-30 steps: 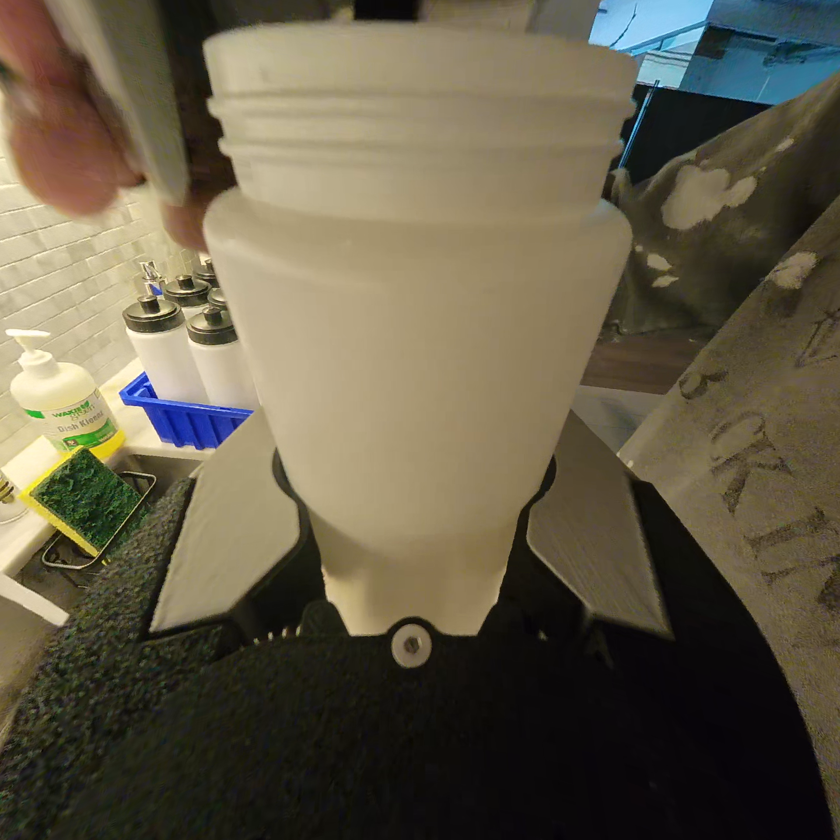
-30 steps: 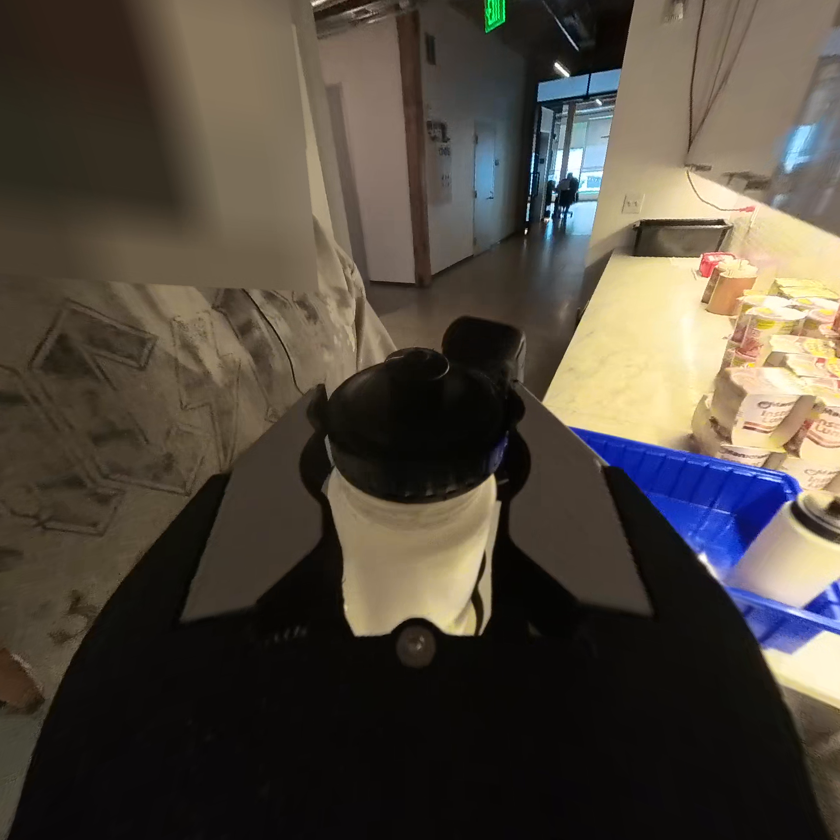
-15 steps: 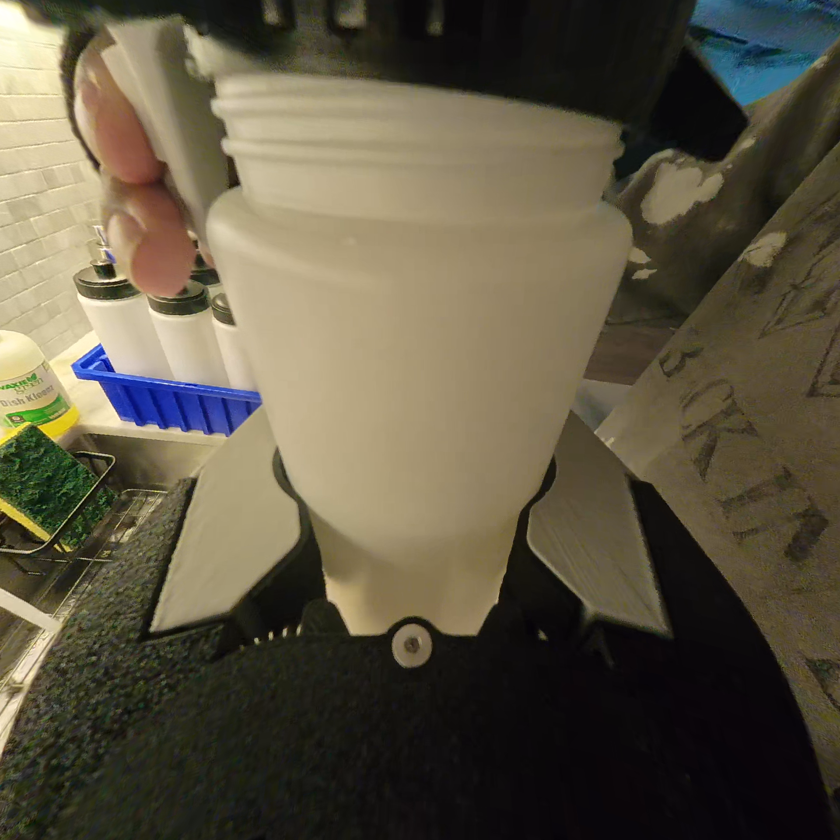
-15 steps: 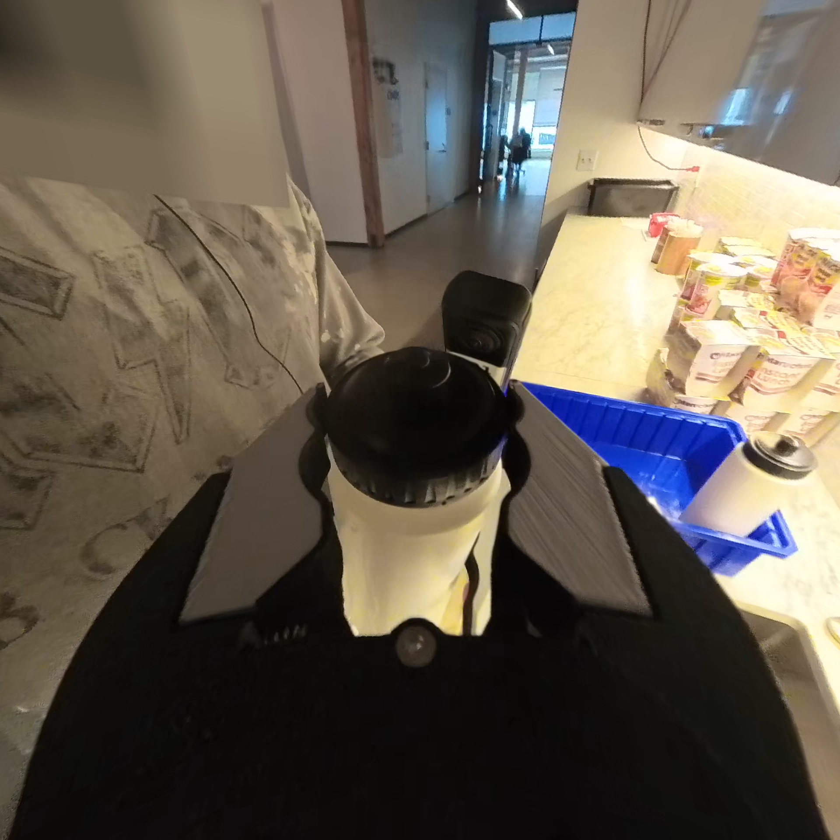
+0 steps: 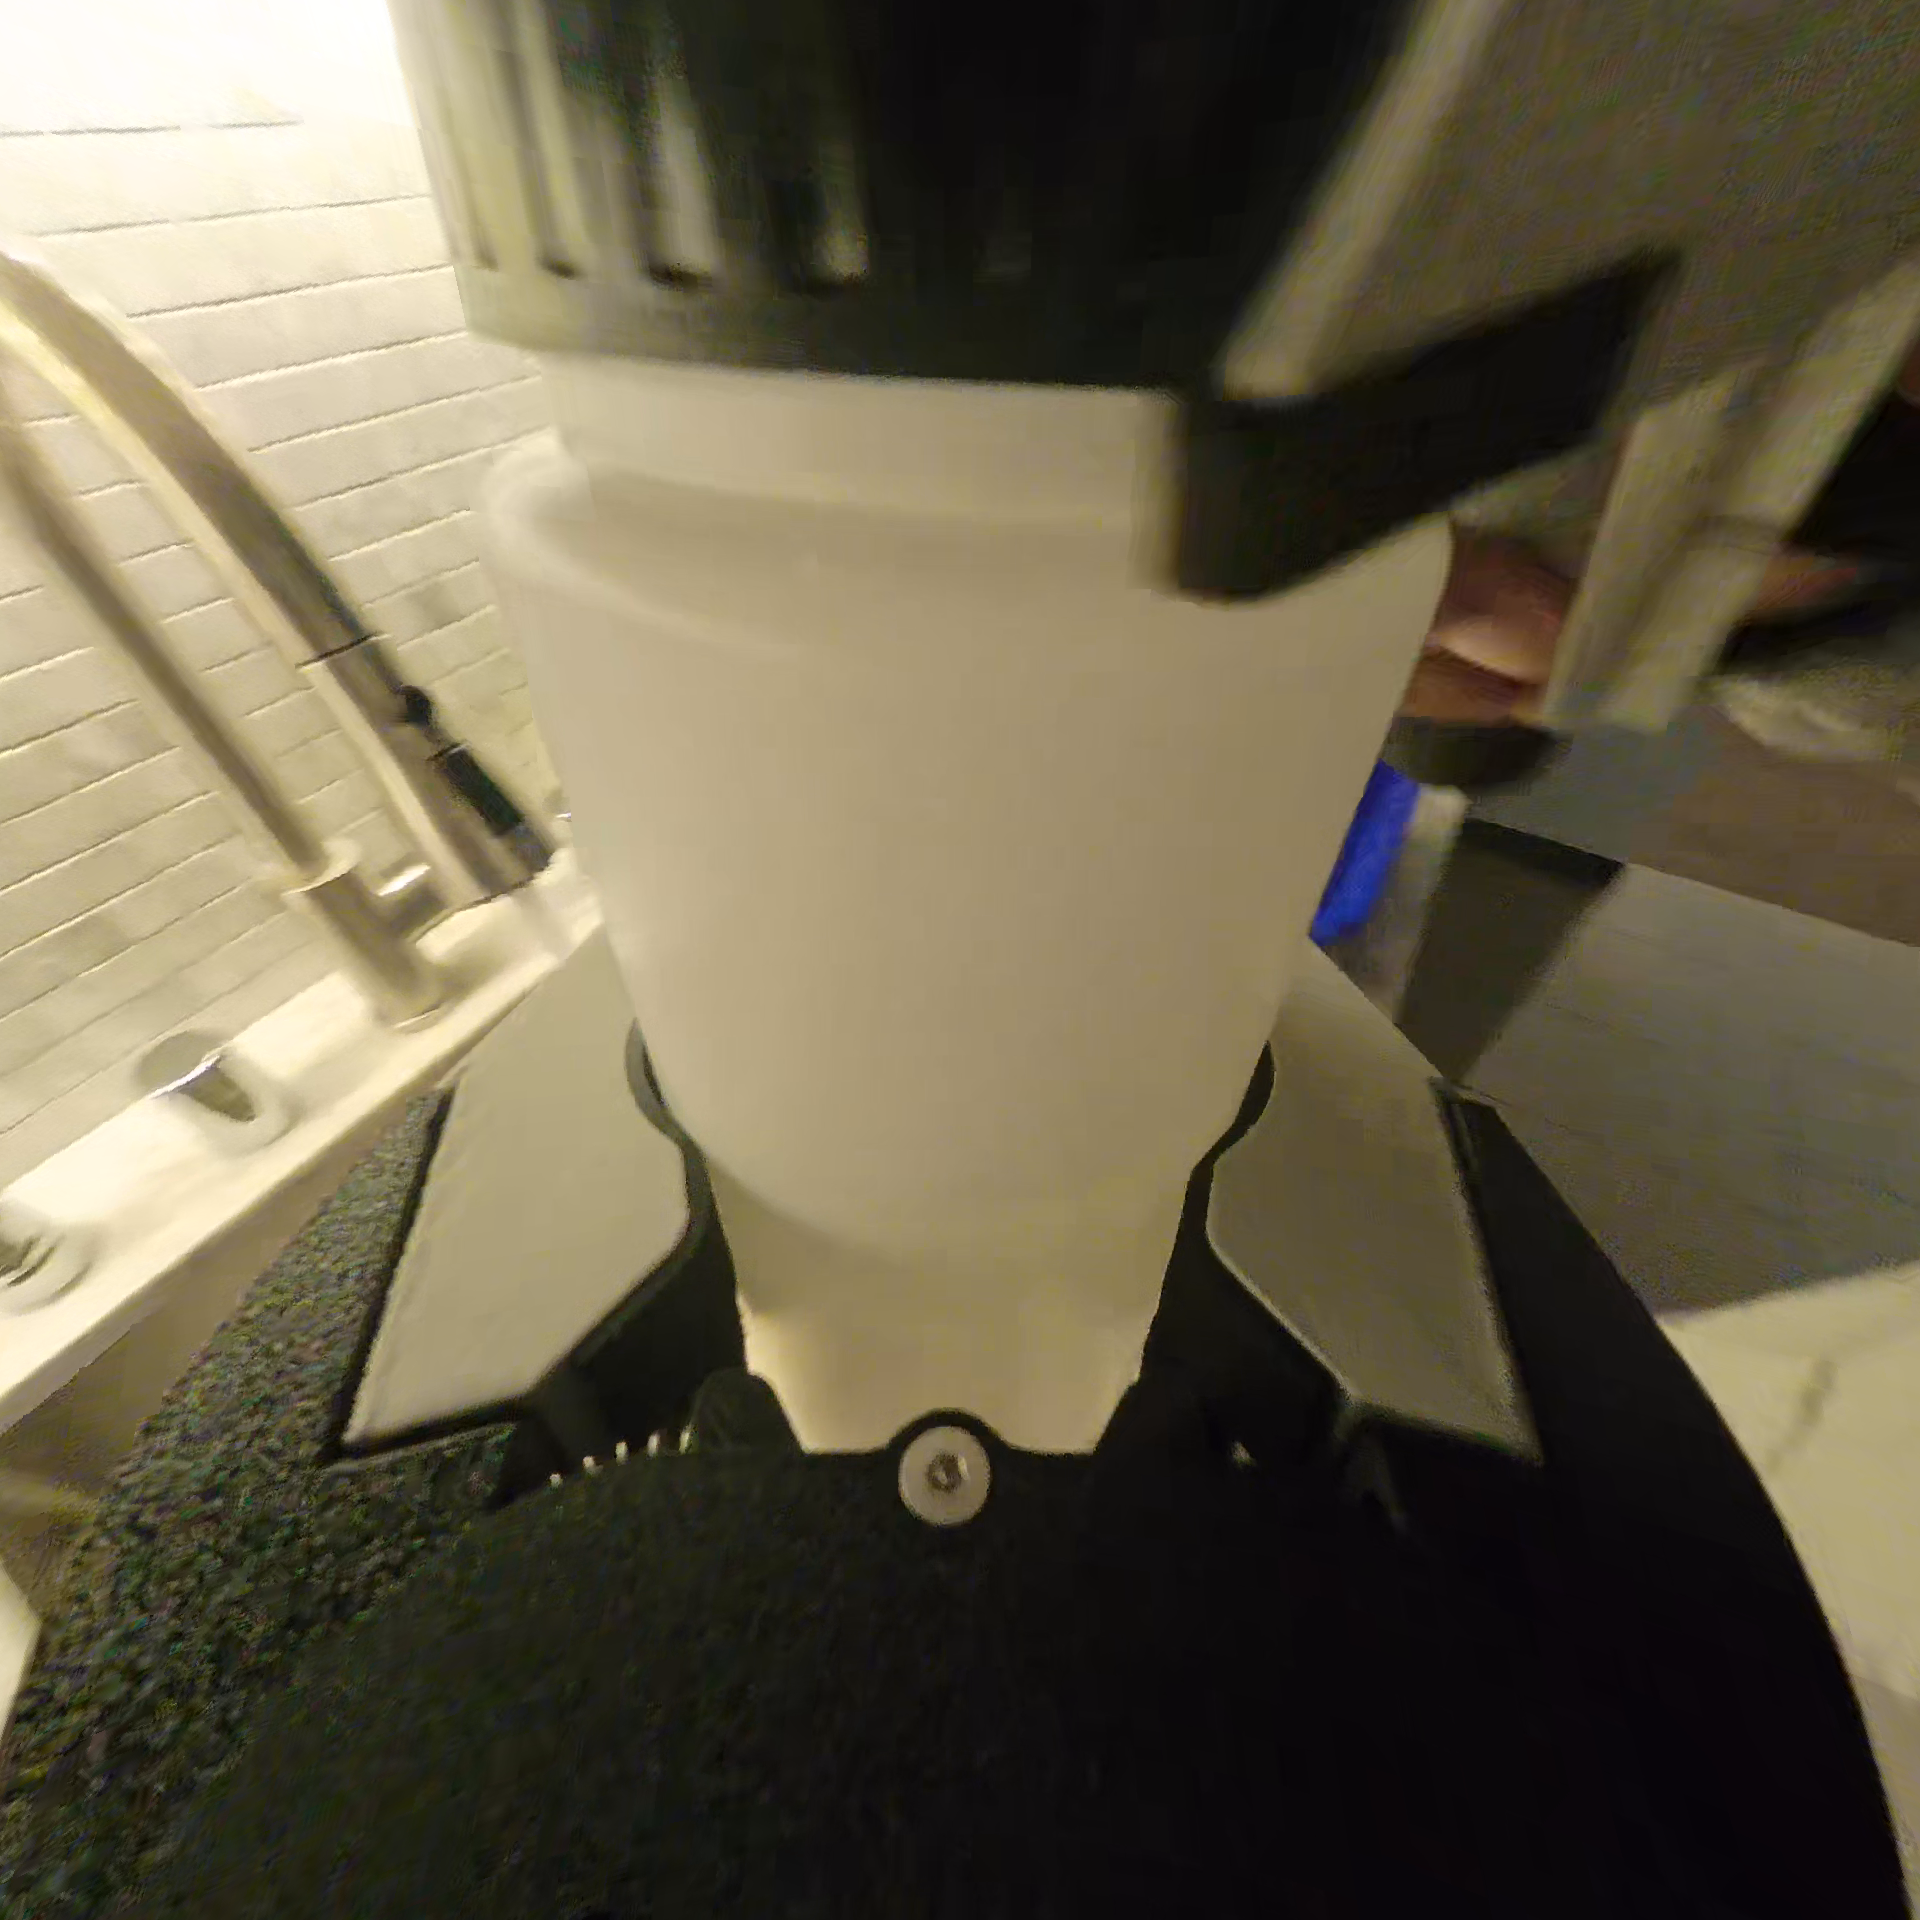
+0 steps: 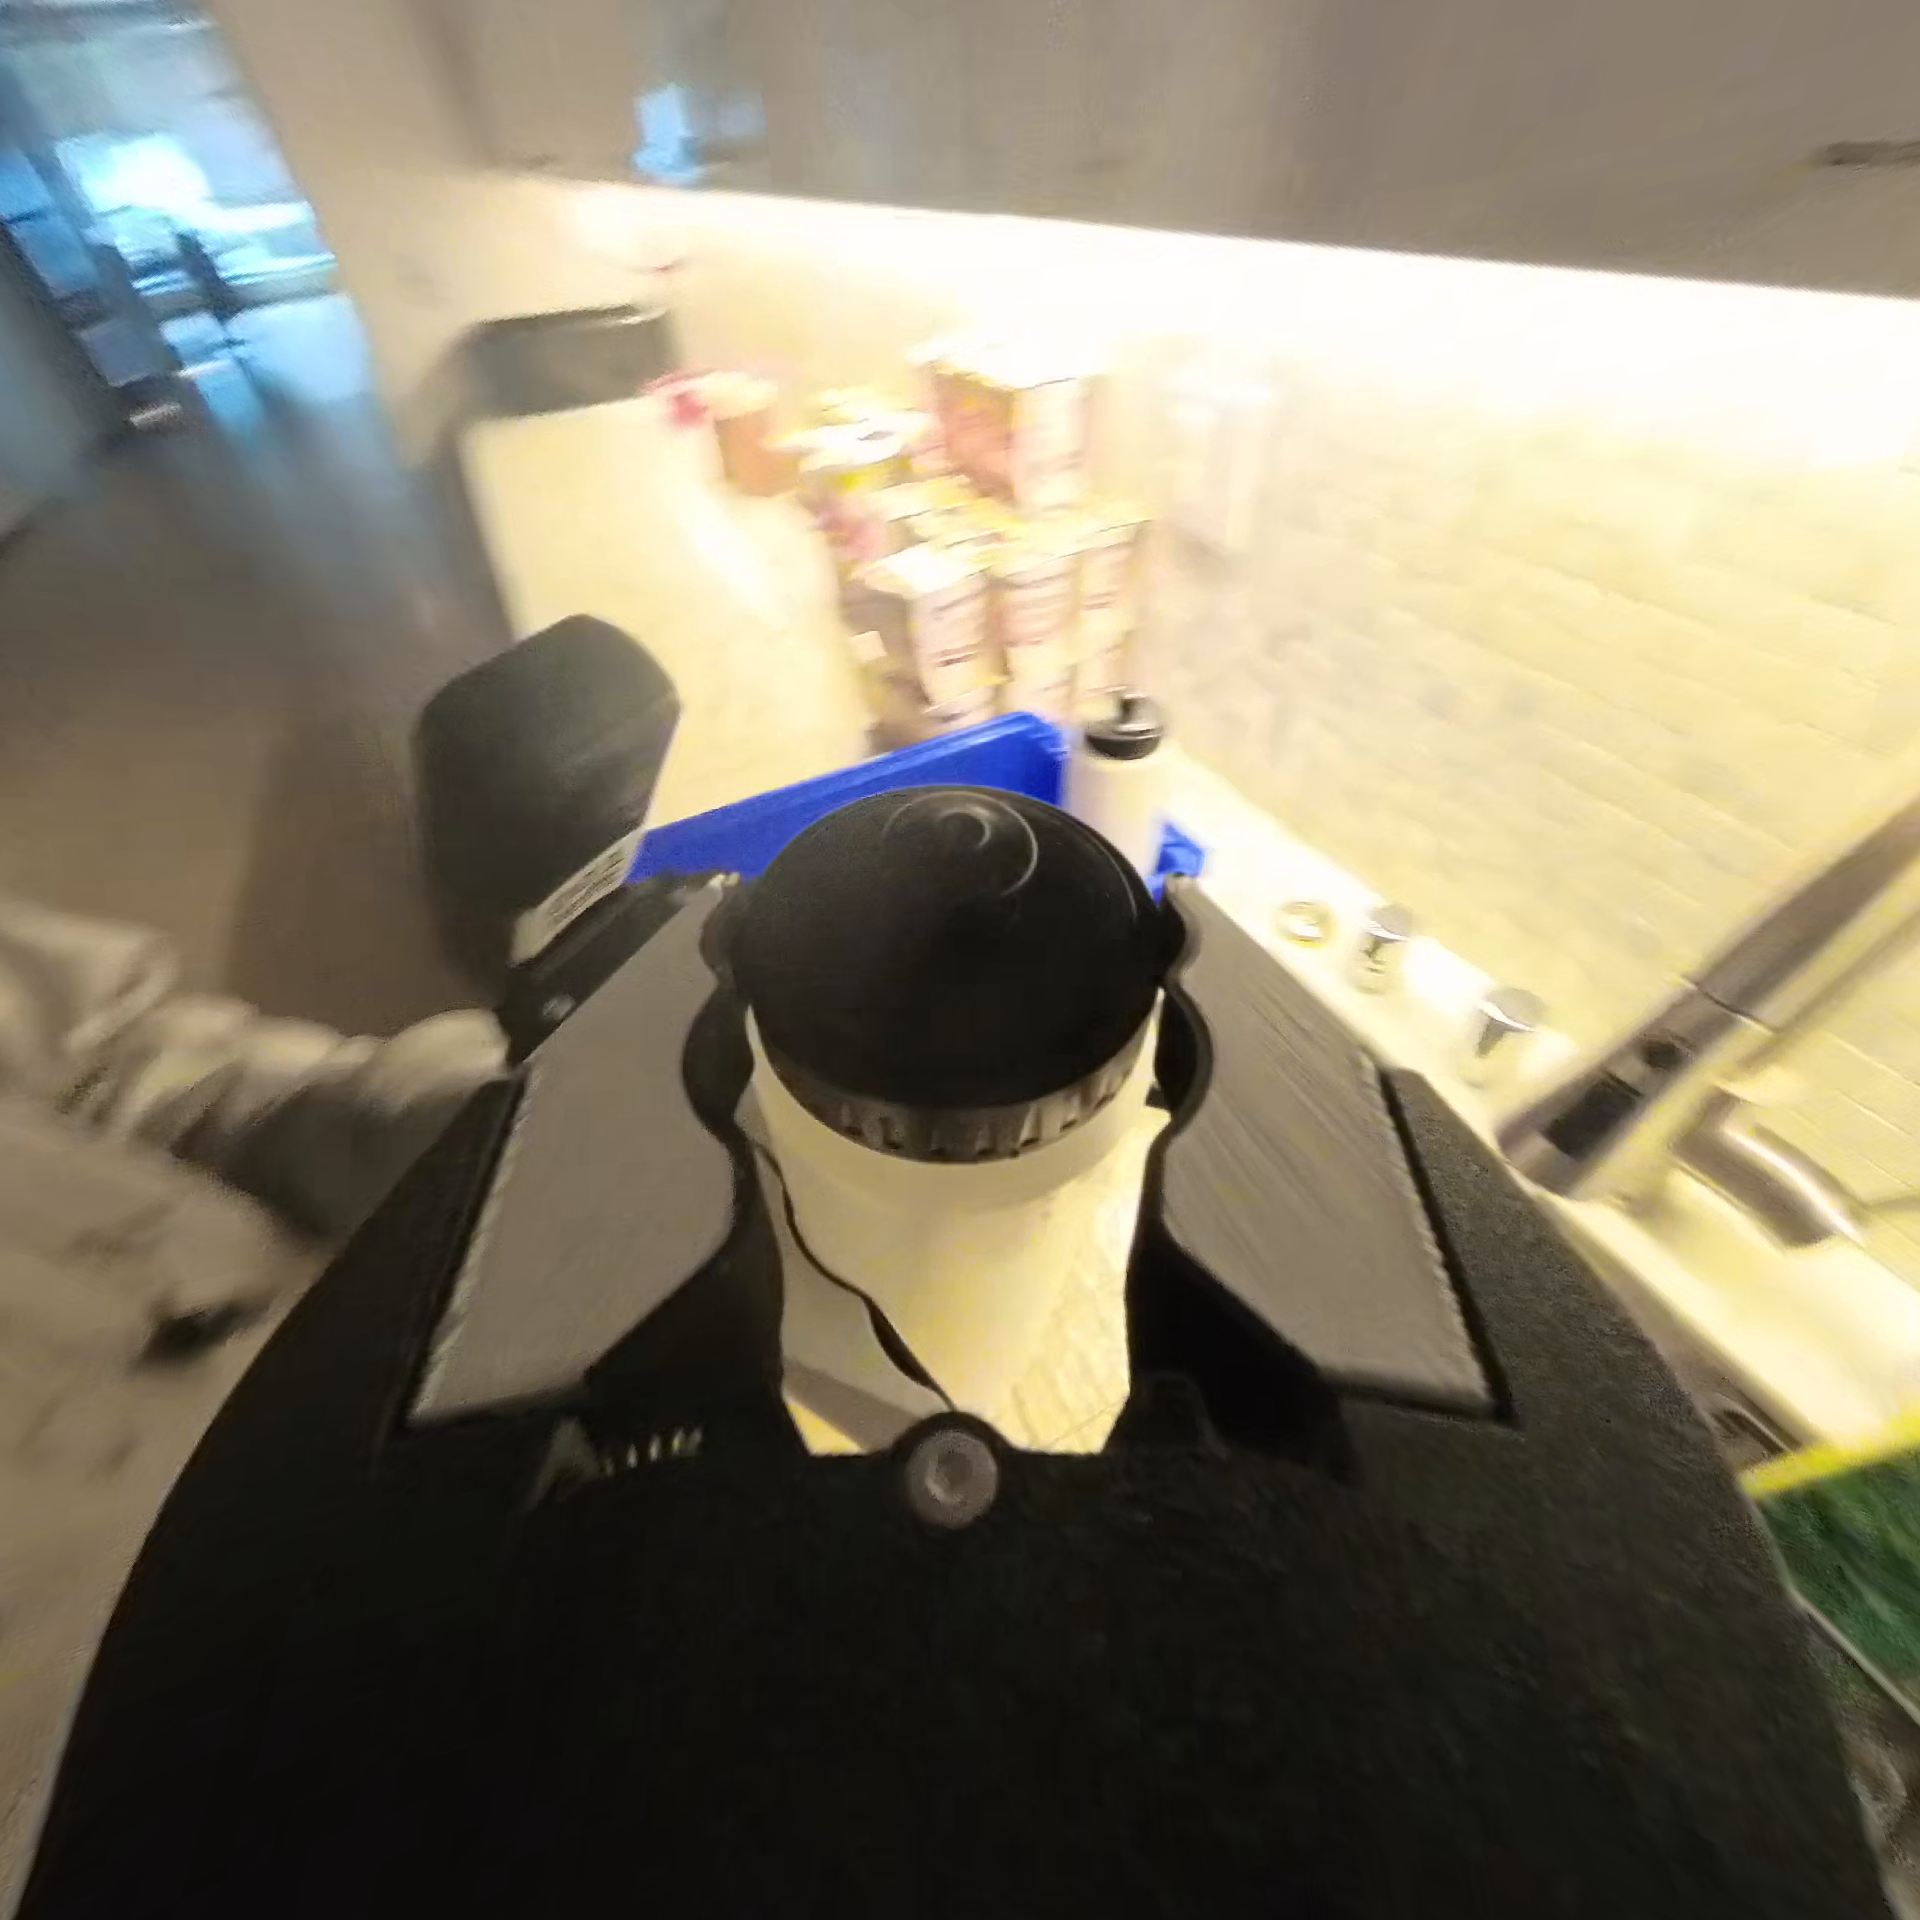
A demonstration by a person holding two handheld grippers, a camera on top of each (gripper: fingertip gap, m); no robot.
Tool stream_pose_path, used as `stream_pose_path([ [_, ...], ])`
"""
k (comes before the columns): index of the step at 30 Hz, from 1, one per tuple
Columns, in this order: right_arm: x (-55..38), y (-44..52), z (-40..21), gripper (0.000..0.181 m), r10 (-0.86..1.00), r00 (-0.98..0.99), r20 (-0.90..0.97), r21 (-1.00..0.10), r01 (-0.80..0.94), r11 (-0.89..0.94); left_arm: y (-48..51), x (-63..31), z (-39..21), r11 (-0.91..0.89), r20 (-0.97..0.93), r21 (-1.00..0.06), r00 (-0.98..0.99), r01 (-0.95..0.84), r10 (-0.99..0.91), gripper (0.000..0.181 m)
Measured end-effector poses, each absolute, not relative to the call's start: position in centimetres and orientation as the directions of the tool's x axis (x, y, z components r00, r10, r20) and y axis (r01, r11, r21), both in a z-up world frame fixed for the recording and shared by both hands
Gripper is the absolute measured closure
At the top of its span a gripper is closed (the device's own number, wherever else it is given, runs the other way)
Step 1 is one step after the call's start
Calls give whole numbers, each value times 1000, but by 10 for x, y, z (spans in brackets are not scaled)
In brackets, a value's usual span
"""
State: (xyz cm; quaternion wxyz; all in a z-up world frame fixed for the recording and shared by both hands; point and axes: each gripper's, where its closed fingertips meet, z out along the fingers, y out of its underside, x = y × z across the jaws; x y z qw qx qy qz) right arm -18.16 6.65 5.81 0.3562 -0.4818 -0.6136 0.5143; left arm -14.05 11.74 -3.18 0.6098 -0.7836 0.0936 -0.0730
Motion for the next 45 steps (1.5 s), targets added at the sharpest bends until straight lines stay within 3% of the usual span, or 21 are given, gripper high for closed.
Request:
stream_pose_path([
  [2, -187, 73, 48, 87, 992, -124, 23, -982, 185, 46, 121, -148, -38, -237, -5, -970, 981, -52, -195, 79],
  [3, -187, 68, 45, 79, 988, -140, 66, -980, 178, 91, 121, -149, -40, -235, 13, -971, 980, -35, -197, 79],
  [6, -178, 48, 54, 65, 921, -389, 38, -982, 156, 106, 118, -147, -40, -228, 61, -974, 970, 6, -234, 79],
  [10, -176, 52, 63, 72, 782, -622, -48, -986, 156, 64, 112, -139, -36, -208, 48, -978, 955, -15, -292, 79],
  [12, -175, 46, 59, 100, 709, -696, -113, -981, 193, 33, 111, -137, -33, -202, 56, -979, 952, -6, -302, 79],
  [15, -185, 49, 61, 104, 779, -620, -95, -993, 117, -27, 111, -143, -31, -200, 76, -980, 959, 20, -273, 79],
  [19, -193, 65, 48, 110, 951, -304, -64, -997, 50, -51, 114, -158, -41, -221, 93, -974, 970, 42, -224, 79],
  [22, -175, 59, 46, 108, 977, -212, -17, -1000, 12, -14, 113, -171, -45, -224, 108, -973, 975, 63, -194, 79],
  [24, -158, 46, 56, 140, 951, -308, 16, -1000, -27, 8, 111, -176, -44, -223, 122, -972, 974, 78, -191, 79],
  [25, -151, 44, 67, 146, 935, -353, 18, -998, -64, -5, 111, -178, -45, -229, 115, -971, 975, 71, -188, 79],
  [28, -161, 71, 85, 113, 948, -317, 21, -996, -90, -8, 110, -178, -45, -230, 88, -972, 976, 40, -199, 79],
  [31, -179, 69, 78, 84, 871, -490, -10, -1000, -4, -14, 109, -171, -39, -215, 82, -976, 970, 33, -227, 79],
  [34, -185, 48, 66, 80, 697, -714, -65, -997, 76, -15, 107, -158, -34, -207, 76, -978, 959, 19, -274, 79],
  [36, -185, 36, 62, 94, 609, -787, -96, -993, 120, -2, 106, -151, -33, -210, 63, -978, 950, -3, -307, 79],
  [37, -190, 36, 60, 102, 625, -776, -87, -992, 122, 14, 106, -149, -33, -209, 55, -978, 948, -13, -314, 79],
  [41, -205, 46, 56, 103, 801, -598, -38, -995, 96, 24, 112, -160, -35, -215, 46, -977, 968, -8, -247, 79],
  [45, -220, 76, 43, 102, 994, -81, -80, -990, 123, -69, 121, -184, -47, -251, -18, -967, 995, -41, -94, 79],
])
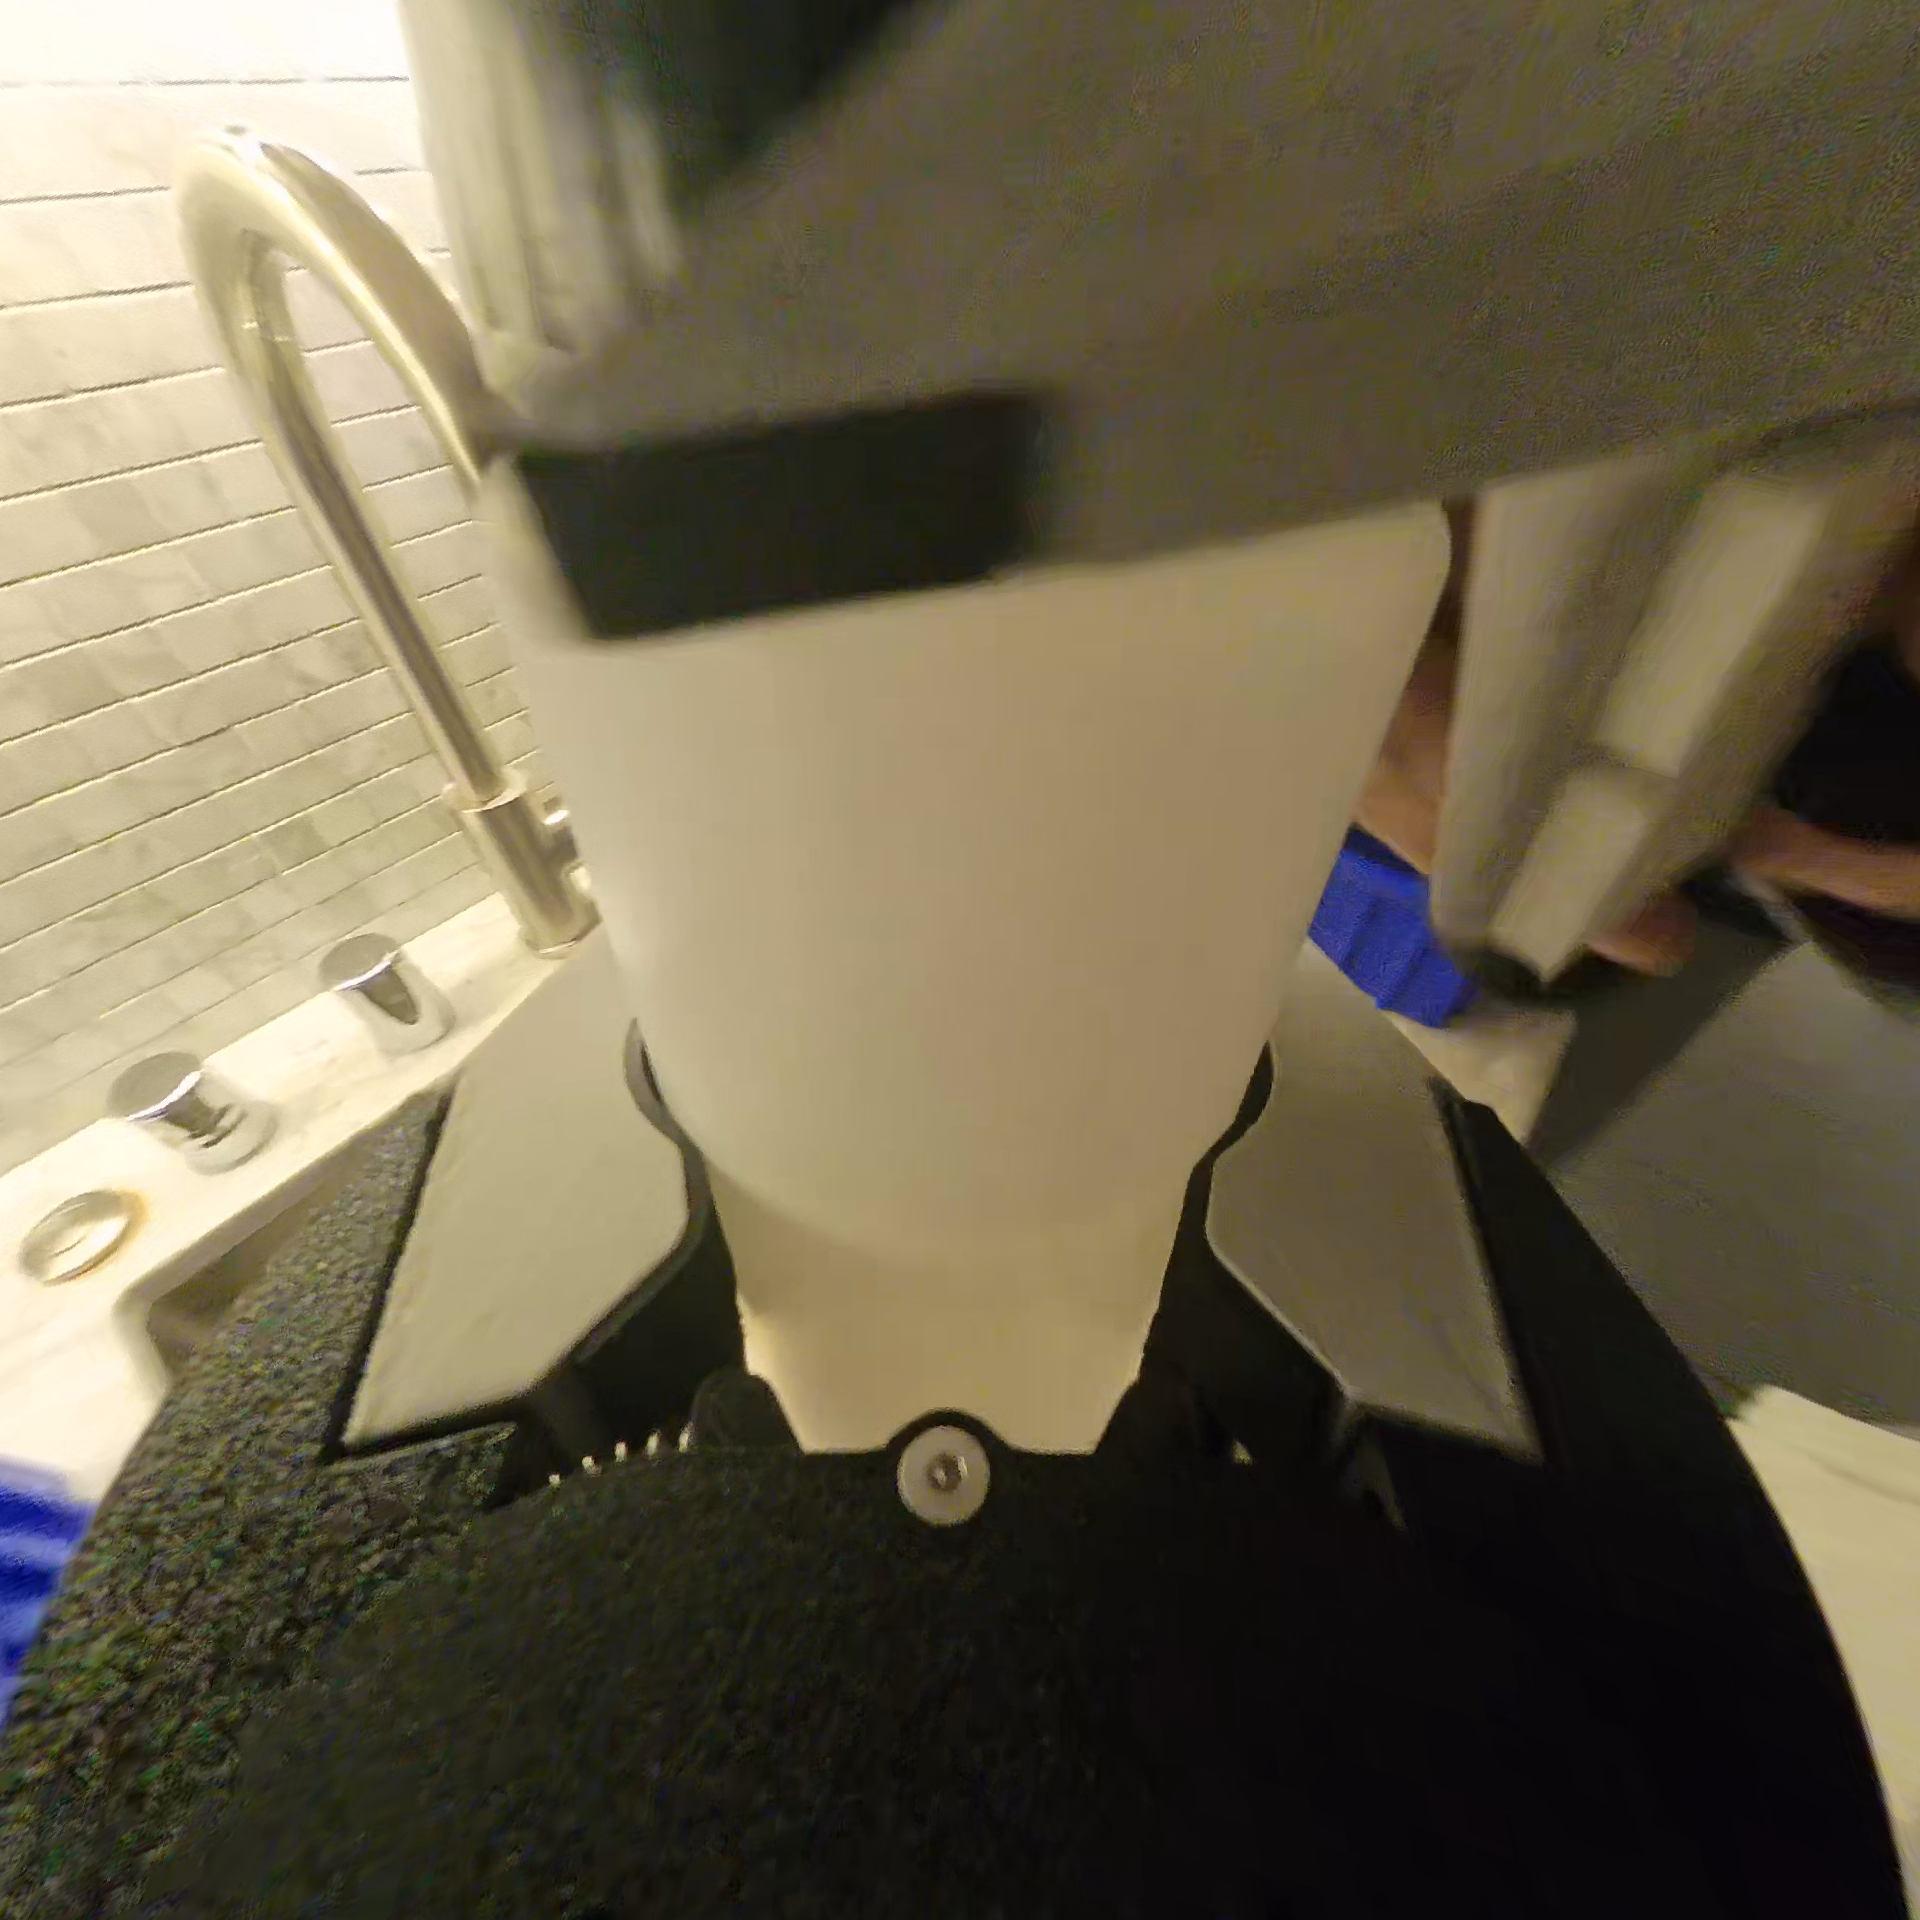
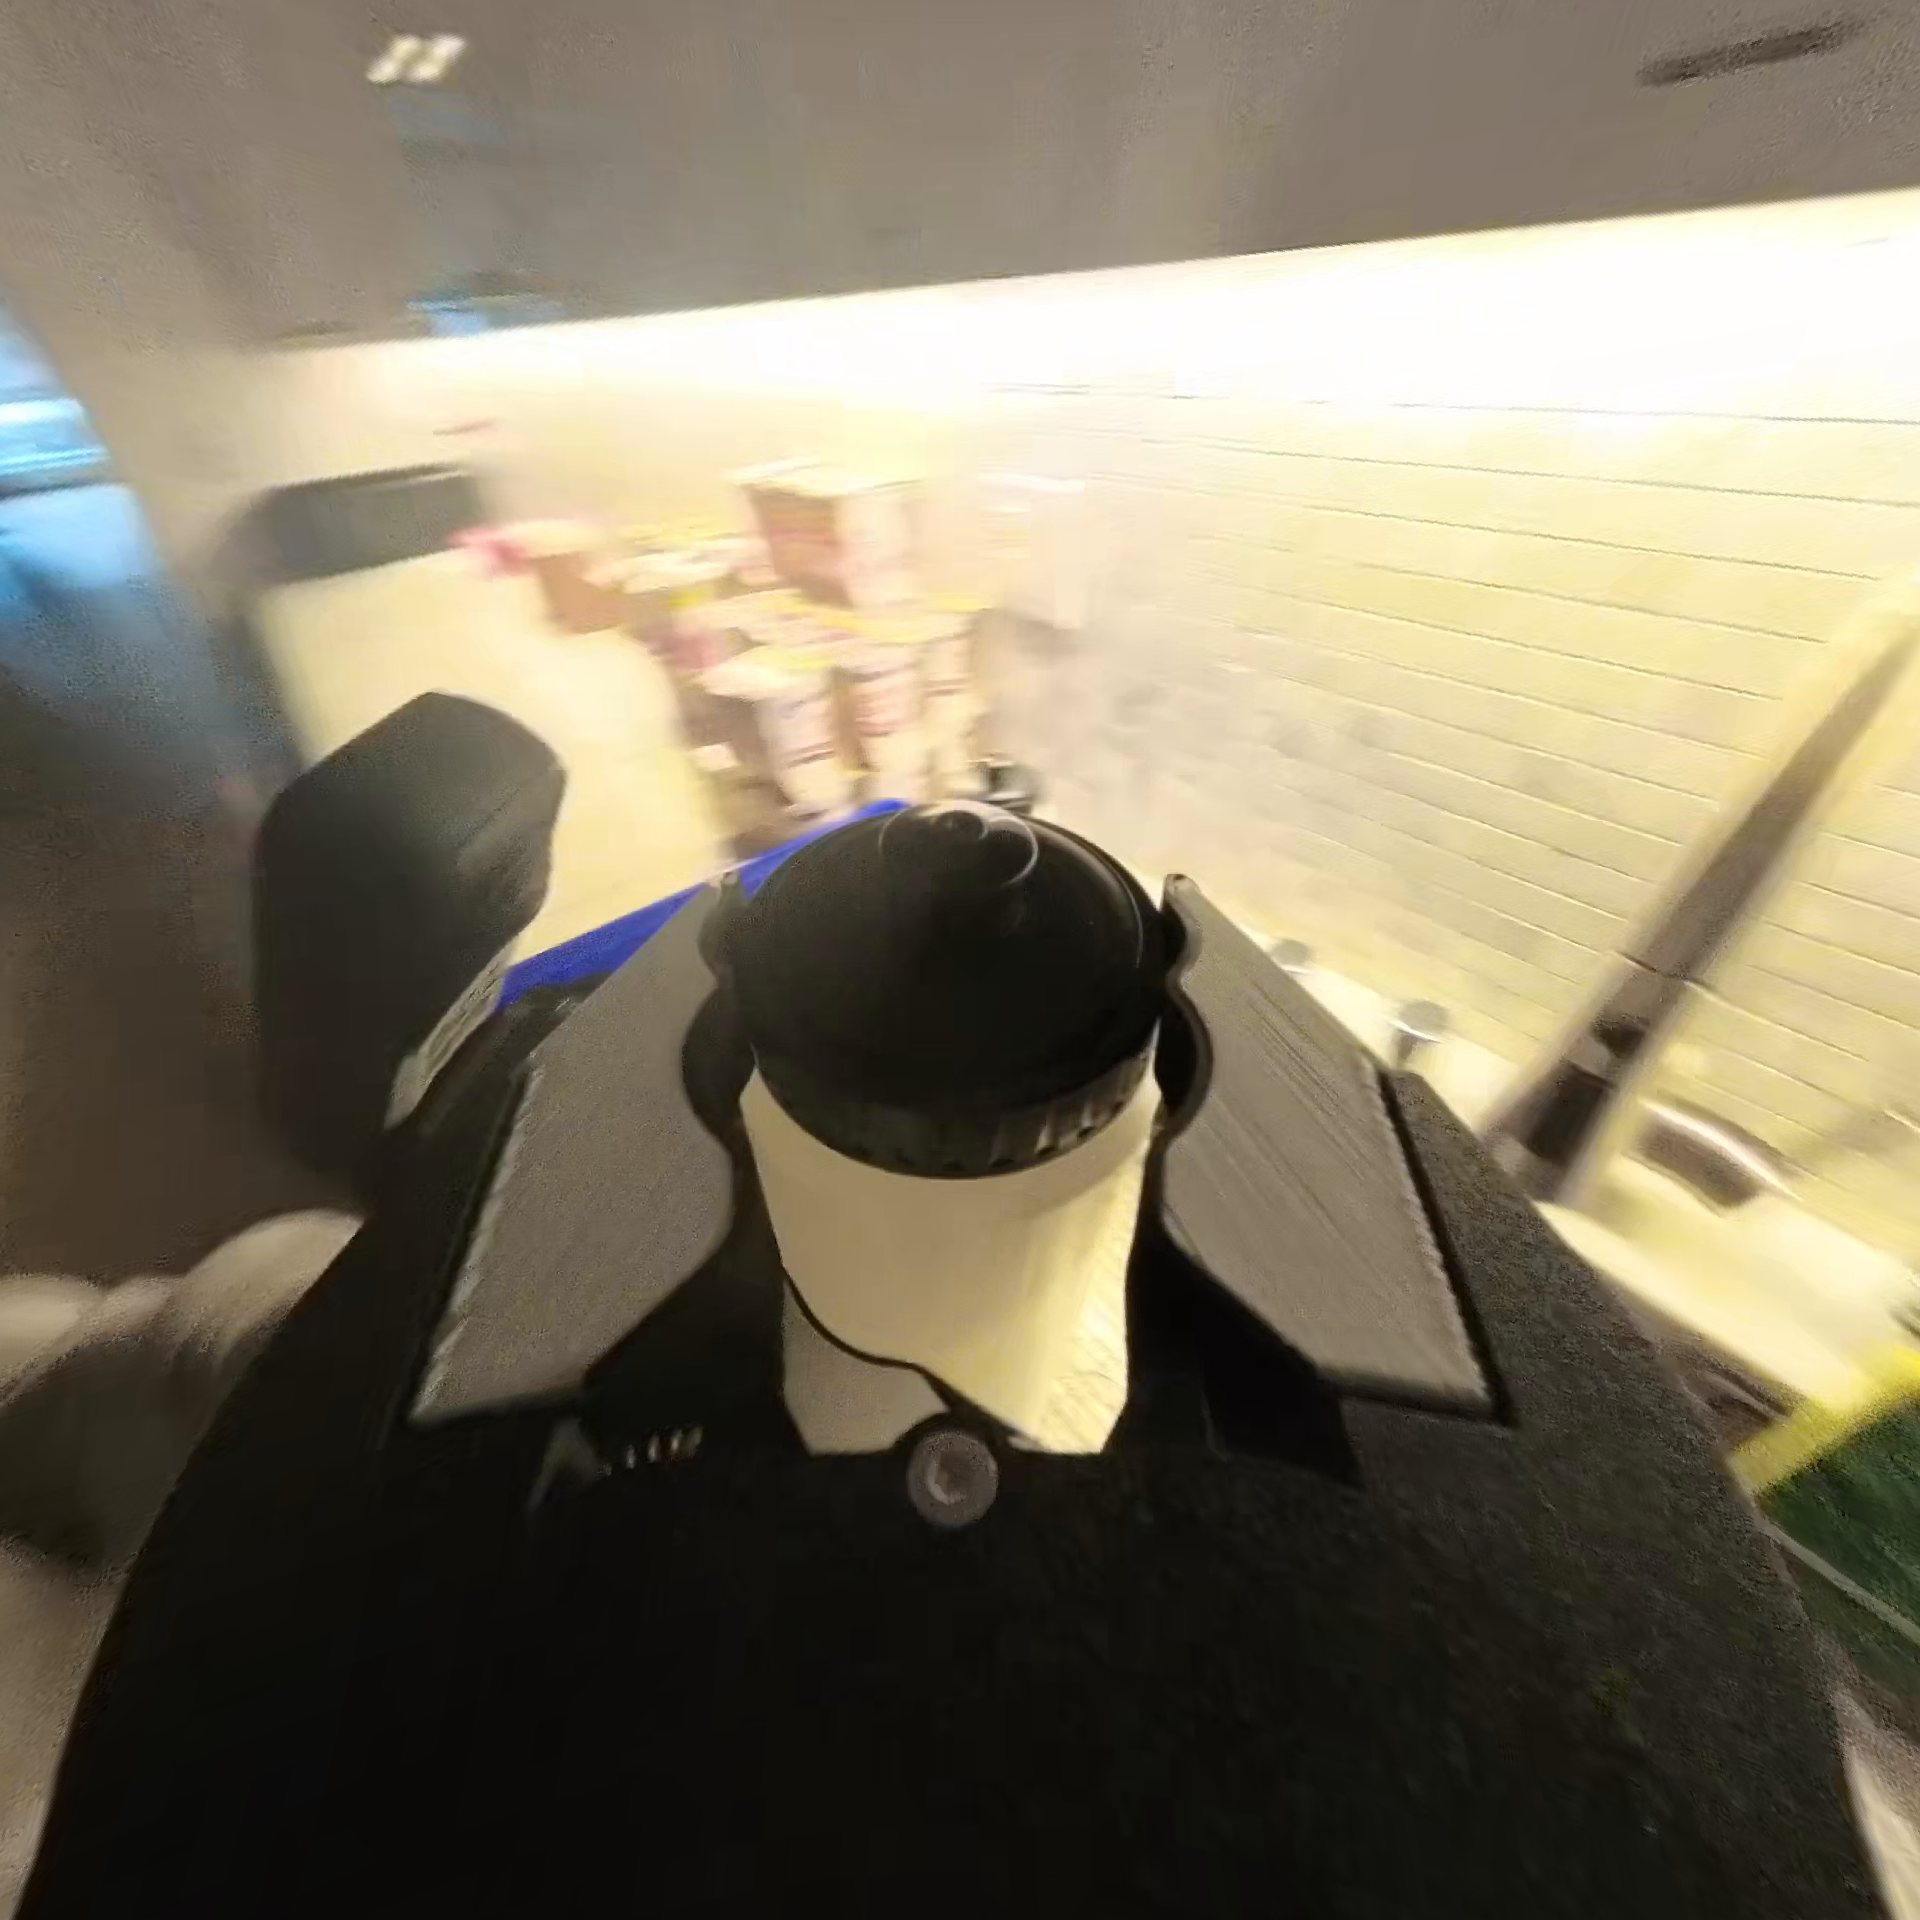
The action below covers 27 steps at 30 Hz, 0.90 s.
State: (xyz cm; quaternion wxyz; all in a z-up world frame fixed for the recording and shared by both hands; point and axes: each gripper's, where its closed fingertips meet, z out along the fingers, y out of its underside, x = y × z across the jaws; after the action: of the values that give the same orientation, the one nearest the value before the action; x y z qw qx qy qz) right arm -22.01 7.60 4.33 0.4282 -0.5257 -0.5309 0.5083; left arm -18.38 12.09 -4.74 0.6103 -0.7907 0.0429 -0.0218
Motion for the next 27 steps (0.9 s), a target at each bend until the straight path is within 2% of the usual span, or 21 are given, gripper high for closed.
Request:
stream_pose_path([
  [2, -216, 84, 38, 102, 995, 100, -7, -993, 119, -19, 125, -186, -51, -243, -51, -968, 996, -69, -78, 79],
  [3, -214, 84, 39, 101, 995, 103, 12, -994, 112, 1, 126, -182, -52, -241, -34, -969, 994, -59, -106, 78],
  [6, -205, 72, 58, 95, 984, -178, 4, -998, 57, 15, 124, -169, -48, -222, 11, -974, 982, -32, -188, 78],
  [9, -186, 58, 60, 86, 845, -535, -3, -995, 85, 51, 121, -151, -44, -201, 4, -978, 953, -60, -303, 78],
  [11, -169, 45, 52, 87, 697, -715, -62, -988, 141, 58, 118, -133, -38, -176, 6, -982, 921, -68, -389, 78],
  [12, -165, 44, 49, 95, 660, -746, -87, -984, 166, 58, 117, -124, -36, -173, 15, -983, 900, -67, -436, 79],
  [13, -163, 46, 51, 102, 651, -754, -87, -988, 148, 39, 116, -116, -34, -173, 22, -983, 881, -68, -472, 79],
  [16, -166, 59, 56, 103, 740, -663, -116, -993, 98, -68, 123, -110, -32, -188, 38, -981, 884, -56, -466, 79],
  [19, -182, 92, 41, 104, 959, -262, -111, -991, 103, -87, 141, -130, -46, -245, 15, -968, 955, -60, -295, 78],
  [21, -179, 109, 34, 103, 990, 31, -141, -987, 78, -143, 149, -138, -55, -266, -22, -961, 978, -78, -208, 78],
  [22, -175, 112, 32, 103, 988, 100, -117, -990, 71, -124, 152, -137, -57, -260, -40, -961, 979, -92, -198, 78],
  [24, -171, 113, 35, 103, 997, 51, -53, -996, 71, -57, 153, -124, -57, -254, 10, -965, 966, -58, -259, 78],
  [27, -155, 95, 44, 90, 940, -339, -17, -995, 96, 17, 148, -97, -49, -222, 34, -973, 907, -66, -420, 79],
])
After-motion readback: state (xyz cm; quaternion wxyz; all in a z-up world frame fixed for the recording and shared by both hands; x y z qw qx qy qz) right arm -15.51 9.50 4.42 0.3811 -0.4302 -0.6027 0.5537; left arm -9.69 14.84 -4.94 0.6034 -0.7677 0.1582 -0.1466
